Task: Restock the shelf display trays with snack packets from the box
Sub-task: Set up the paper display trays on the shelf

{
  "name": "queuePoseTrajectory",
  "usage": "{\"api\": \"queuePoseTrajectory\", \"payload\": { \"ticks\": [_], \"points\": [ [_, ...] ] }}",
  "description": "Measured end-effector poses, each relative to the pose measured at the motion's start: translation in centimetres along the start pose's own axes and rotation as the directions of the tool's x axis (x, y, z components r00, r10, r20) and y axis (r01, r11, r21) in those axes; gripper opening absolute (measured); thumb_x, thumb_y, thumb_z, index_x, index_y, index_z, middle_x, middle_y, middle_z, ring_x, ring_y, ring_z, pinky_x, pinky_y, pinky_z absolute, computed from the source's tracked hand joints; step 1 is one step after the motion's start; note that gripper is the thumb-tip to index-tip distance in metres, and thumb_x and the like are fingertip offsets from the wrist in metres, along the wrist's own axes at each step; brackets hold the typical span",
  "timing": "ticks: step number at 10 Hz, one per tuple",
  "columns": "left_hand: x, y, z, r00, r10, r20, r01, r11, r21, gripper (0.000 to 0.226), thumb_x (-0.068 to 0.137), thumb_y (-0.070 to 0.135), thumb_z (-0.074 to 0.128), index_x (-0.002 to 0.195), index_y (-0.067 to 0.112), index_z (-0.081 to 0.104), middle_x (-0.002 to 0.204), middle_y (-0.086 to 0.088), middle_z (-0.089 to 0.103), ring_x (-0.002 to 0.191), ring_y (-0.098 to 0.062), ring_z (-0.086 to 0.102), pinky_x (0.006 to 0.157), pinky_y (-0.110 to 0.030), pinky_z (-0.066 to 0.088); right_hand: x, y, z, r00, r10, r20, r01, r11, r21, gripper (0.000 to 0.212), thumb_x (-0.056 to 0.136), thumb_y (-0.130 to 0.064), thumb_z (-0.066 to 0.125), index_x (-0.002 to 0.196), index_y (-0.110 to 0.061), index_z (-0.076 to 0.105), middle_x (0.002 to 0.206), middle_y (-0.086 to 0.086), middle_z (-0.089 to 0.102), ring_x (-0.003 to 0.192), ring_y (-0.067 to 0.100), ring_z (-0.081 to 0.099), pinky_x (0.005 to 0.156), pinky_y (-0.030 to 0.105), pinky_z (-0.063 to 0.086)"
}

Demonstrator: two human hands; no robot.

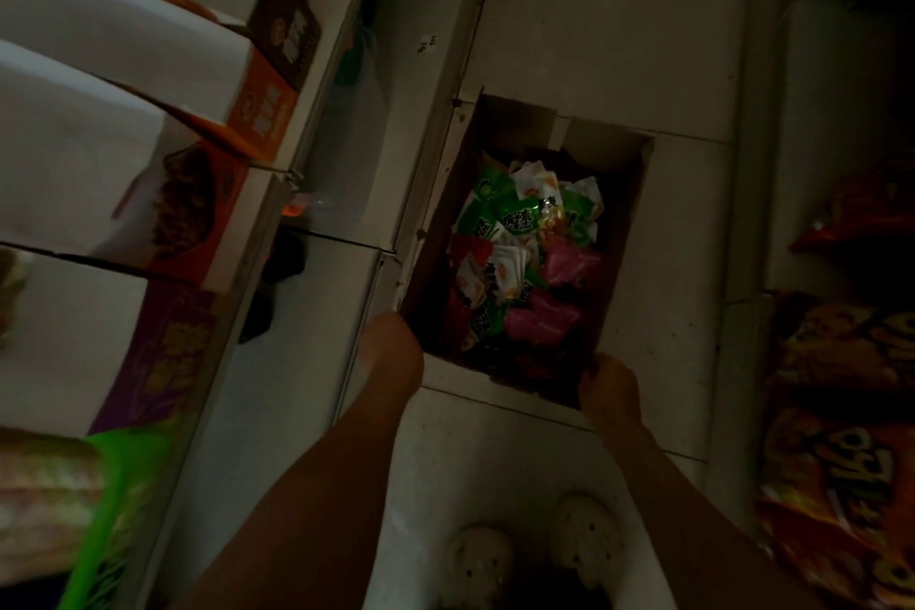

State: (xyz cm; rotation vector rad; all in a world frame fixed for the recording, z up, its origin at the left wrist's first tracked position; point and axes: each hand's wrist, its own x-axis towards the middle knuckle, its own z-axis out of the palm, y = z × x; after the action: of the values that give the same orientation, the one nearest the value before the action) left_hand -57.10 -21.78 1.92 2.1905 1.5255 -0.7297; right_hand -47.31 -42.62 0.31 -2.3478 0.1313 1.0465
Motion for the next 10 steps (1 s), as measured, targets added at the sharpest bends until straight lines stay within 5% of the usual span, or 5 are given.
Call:
{"api": "queuePoseTrajectory", "payload": {
  "ticks": [2, 4, 5, 8, 10],
  "points": [
    [-4.8, -4.3, 1.8, 0.99, -0.107, 0.092, 0.109, 0.994, -0.017, 0.027, 0.102, 0.004, 0.037, 0.117, 0.0, 0.059, 0.122, -0.015, 0.061, 0.105, -0.02, 0.06, 0.079, -0.022, 0.044, -7.3, -3.7, -2.3, 0.97, 0.039, 0.241, -0.036, 0.999, -0.017, 0.027, 0.098, 0.006, 0.039, 0.099, -0.011, 0.059, 0.081, 0.007, 0.058, 0.046, -0.006, 0.053, 0.046, 0.007, 0.035],
    [-6.3, -5.8, 3.2, 0.957, -0.271, 0.106, 0.274, 0.962, -0.015, 0.033, 0.102, 0.01, 0.04, 0.133, 0.0, 0.044, 0.135, -0.014, 0.052, 0.121, -0.023, 0.053, 0.096, -0.028, 0.043, -5.4, 4.1, 4.4, 0.963, 0.068, 0.262, 0.012, 0.956, -0.293, 0.033, 0.098, -0.019, 0.047, 0.125, -0.004, 0.057, 0.13, 0.016, 0.058, 0.119, 0.031, 0.053, 0.101, 0.037, 0.04],
    [-7.6, -2.9, 1.7, 0.968, -0.251, 0.016, 0.25, 0.967, 0.044, 0.057, 0.098, 0.023, 0.048, 0.145, 0.004, 0.023, 0.147, -0.015, 0.035, 0.132, -0.027, 0.041, 0.107, -0.039, 0.038, -6.4, 1.9, 4.0, 0.954, 0.057, 0.295, 0.035, 0.954, -0.299, 0.036, 0.098, -0.02, 0.046, 0.129, -0.005, 0.053, 0.134, 0.015, 0.053, 0.123, 0.031, 0.05, 0.104, 0.04, 0.039],
    [-15.6, 4.6, -11.9, 0.977, 0.135, 0.165, -0.091, 0.964, -0.251, 0.035, 0.101, 0.012, 0.041, 0.133, -0.002, 0.044, 0.13, -0.016, 0.055, 0.118, -0.029, 0.055, 0.078, -0.026, 0.043, -12.4, -13.4, -6.9, 0.969, -0.121, 0.215, 0.185, 0.934, -0.306, 0.013, 0.096, -0.015, 0.044, 0.09, -0.01, 0.054, 0.102, 0.013, 0.062, 0.095, 0.031, 0.06, 0.067, 0.028, 0.039],
    [-23.0, 5.0, -23.2, 0.977, 0.173, 0.124, -0.125, 0.939, -0.32, 0.031, 0.1, 0.011, 0.039, 0.124, -0.002, 0.054, 0.123, -0.018, 0.06, 0.113, -0.032, 0.059, 0.078, -0.031, 0.044, -21.1, -21.5, -13.3, 0.928, -0.238, 0.287, 0.333, 0.876, -0.349, 0.025, 0.095, -0.023, 0.041, 0.106, -0.013, 0.062, 0.103, 0.009, 0.065, 0.094, 0.027, 0.062, 0.074, 0.033, 0.05]
  ]
}}
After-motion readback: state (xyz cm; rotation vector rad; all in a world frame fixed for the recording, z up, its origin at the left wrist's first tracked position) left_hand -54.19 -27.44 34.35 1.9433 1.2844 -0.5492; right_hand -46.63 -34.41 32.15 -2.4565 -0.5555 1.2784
